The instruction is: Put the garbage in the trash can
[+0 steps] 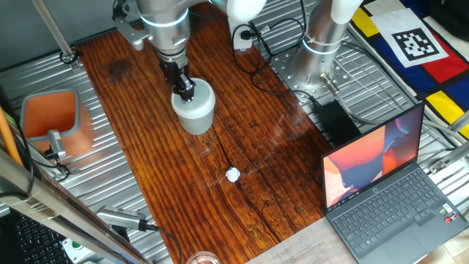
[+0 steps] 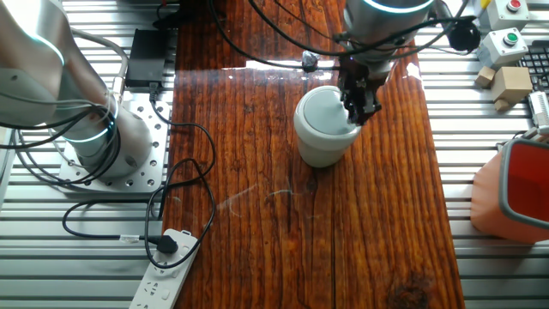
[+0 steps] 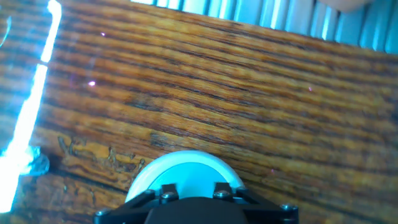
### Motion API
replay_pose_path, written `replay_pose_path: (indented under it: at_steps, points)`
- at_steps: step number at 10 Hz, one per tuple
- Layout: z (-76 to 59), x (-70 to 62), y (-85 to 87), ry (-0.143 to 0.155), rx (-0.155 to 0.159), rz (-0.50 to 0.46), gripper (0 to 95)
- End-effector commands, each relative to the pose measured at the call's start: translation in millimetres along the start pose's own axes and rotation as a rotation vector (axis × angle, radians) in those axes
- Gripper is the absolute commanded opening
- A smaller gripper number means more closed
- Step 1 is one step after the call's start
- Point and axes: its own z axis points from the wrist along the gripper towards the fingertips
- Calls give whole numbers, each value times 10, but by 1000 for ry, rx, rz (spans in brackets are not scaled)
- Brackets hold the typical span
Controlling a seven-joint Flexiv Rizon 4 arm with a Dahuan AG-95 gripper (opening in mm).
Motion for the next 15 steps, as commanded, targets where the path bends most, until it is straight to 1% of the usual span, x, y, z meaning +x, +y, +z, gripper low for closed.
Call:
replay_pose_path:
  at_steps: [1,5,6,7,8,9,10,11,12,13,14,15]
  points:
    - [-22,-2,7,-3,-2,-39,0]
    - [-38,-2,11,-4,-2,-25,0]
    - [-40,-1,12,1,-10,-51,0]
    - [-38,-9,23,-2,-6,-77,0]
    - [-53,-58,105,-4,3,-70,0]
    - [-70,-143,283,9,6,-39,0]
    - [-76,-241,330,15,10,-49,0]
    - [-79,-288,352,17,2,-39,0]
    - [-90,-406,383,20,-4,-22,0]
    - [-95,-492,406,24,-2,-14,0]
    - [-108,-557,432,33,1,-9,0]
    - [-108,-557,432,36,3,-15,0]
